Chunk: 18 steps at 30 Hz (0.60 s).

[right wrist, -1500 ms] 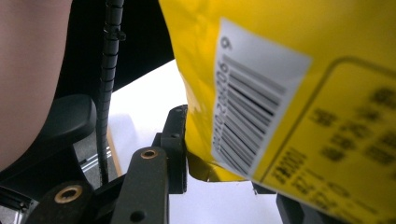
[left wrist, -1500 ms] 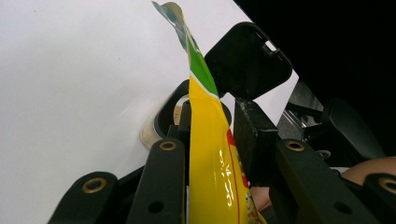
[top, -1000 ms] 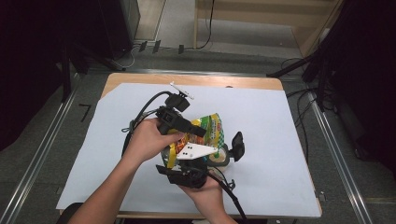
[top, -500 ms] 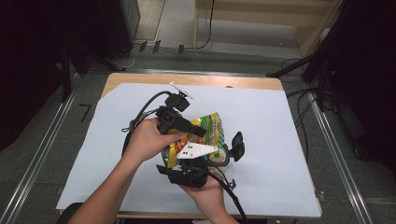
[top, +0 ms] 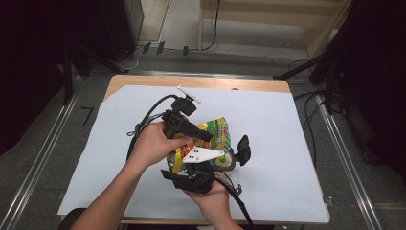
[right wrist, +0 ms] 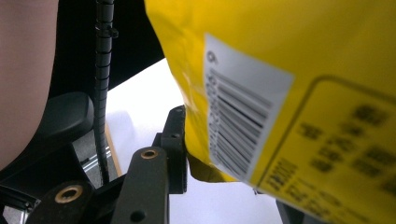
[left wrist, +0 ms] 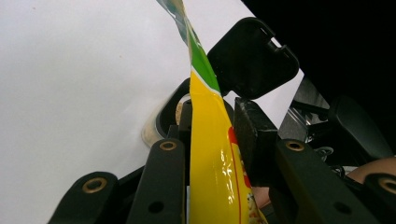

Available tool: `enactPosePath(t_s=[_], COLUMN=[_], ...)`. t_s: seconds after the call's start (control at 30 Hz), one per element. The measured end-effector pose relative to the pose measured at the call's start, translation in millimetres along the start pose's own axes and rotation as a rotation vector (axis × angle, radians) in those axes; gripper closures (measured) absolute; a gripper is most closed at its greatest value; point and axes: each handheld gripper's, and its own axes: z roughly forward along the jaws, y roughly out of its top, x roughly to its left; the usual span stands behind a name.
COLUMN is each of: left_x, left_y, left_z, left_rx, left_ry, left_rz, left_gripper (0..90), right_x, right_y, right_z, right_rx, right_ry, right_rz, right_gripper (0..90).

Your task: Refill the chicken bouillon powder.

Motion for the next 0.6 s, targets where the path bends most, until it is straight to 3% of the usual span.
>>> enactPosePath(t_s=[0.6], left_x=[-2.3], left_y=[3.5], left_z=[-0.3], left_rx=[-0.003], left_ry=[-0.013], left_rz=[0.006], left_gripper=[73.9], right_x=[2.0], right_y=[-0.5], right_z=[-2.6], right_rx=[-0.021], right_ry=[-0.002], right_rz=[0.009], right_gripper=[65.8])
